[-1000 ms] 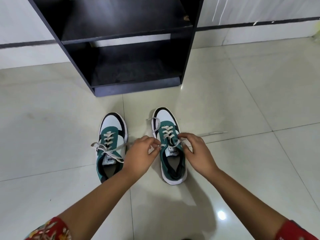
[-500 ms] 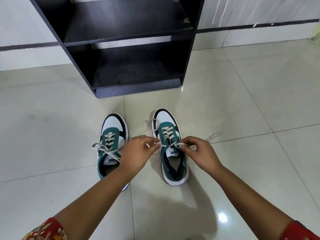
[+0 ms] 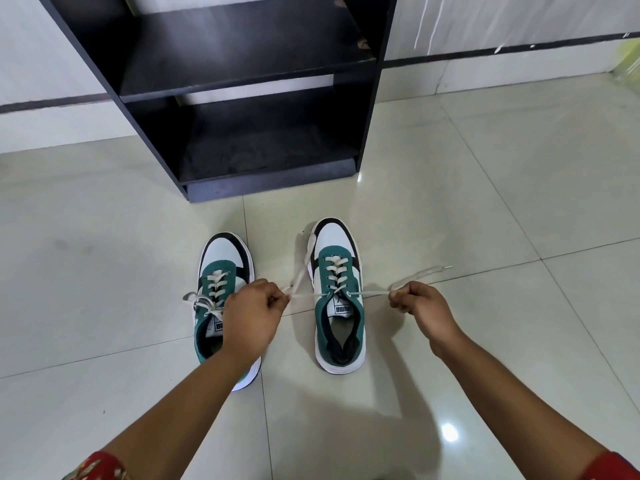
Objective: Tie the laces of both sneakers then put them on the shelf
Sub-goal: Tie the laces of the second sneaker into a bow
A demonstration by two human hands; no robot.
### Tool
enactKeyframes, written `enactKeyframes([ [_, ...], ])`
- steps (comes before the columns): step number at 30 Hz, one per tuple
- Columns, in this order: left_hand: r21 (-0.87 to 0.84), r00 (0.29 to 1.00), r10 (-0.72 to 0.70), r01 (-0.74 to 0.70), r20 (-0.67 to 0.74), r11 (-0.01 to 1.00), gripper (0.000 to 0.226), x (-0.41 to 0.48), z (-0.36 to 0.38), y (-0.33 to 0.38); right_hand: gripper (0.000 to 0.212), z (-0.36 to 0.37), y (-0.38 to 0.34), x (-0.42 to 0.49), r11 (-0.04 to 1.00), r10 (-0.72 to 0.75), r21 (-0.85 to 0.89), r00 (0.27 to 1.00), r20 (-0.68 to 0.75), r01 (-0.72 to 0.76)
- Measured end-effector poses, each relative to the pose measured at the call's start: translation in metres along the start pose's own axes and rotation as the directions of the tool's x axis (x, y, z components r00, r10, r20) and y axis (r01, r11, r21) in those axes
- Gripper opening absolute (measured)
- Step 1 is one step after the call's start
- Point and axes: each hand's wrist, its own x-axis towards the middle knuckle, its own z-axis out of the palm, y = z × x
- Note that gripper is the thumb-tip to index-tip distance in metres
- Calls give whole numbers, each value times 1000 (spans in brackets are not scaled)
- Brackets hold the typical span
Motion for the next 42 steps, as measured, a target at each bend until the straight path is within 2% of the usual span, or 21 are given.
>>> enactKeyframes([
  [5, 19, 1000, -2, 2, -15, 1000, 20, -2, -2, -3, 16, 0, 5, 5, 1000, 2, -16, 1000, 12, -2],
  [11, 53, 999, 43, -42, -15, 998, 21, 0, -1, -7, 21, 0, 16, 6, 999, 16, -40, 1000, -9, -16],
  [14, 211, 982, 188, -182, -12, 961, 12, -4, 2, -6, 15, 9, 21, 6, 966, -52, -253, 998, 16, 55],
  [16, 280, 967, 249, -227, -46, 933, 23, -7, 2, 0, 16, 13, 21, 5, 851, -200, -495, 980, 8, 178],
  [18, 193, 973, 214, -194, -90, 962, 18, -13, -1, 14, 24, 15, 14, -5, 749, -332, -624, 941, -62, 223],
  [19, 109, 989, 138, -131, -58, 985, 22, -15, 0, 21, 30, 16, 10, -10, 744, -325, -636, 942, -80, 203],
  [21, -77, 996, -50, 56, 73, 995, 39, -17, 8, 28, 47, 21, 0, -19, 843, -111, -533, 993, -39, 73],
  [23, -304, 954, -212, 271, 212, 913, 46, -11, 19, 32, 50, 31, -6, -20, 962, 157, -230, 987, 37, -145],
  [25, -425, 906, -325, 416, 273, 804, 46, -2, 28, 39, 41, 42, -11, -15, 947, 312, 56, 947, 76, -316],
  [26, -483, 883, -378, 468, 278, 740, 42, 1, 31, 44, 33, 48, -13, -13, 920, 345, 170, 935, 83, -354],
  [29, -668, 835, -475, 522, 276, 529, 19, 8, 38, 58, 11, 59, -21, -10, 850, 330, 408, 940, 83, -334],
  [32, -710, 825, -494, 520, 275, 474, 5, 9, 41, 62, 21, 61, -24, -11, 824, 295, 482, 952, 84, -298],
  [35, -733, 779, -552, 557, 298, 391, 9, 7, 41, 55, 33, 59, -21, -9, 692, 383, 627, 918, 102, -358],
  [39, -800, 737, -620, 529, 268, 283, 22, 6, 28, 30, 35, 52, -17, -10, 606, 441, 697, 891, 108, -384],
  [42, -823, 744, -595, 520, 305, 228, 15, 6, 18, 20, 33, 47, -11, -11, 648, 404, 670, 909, 101, -362],
])
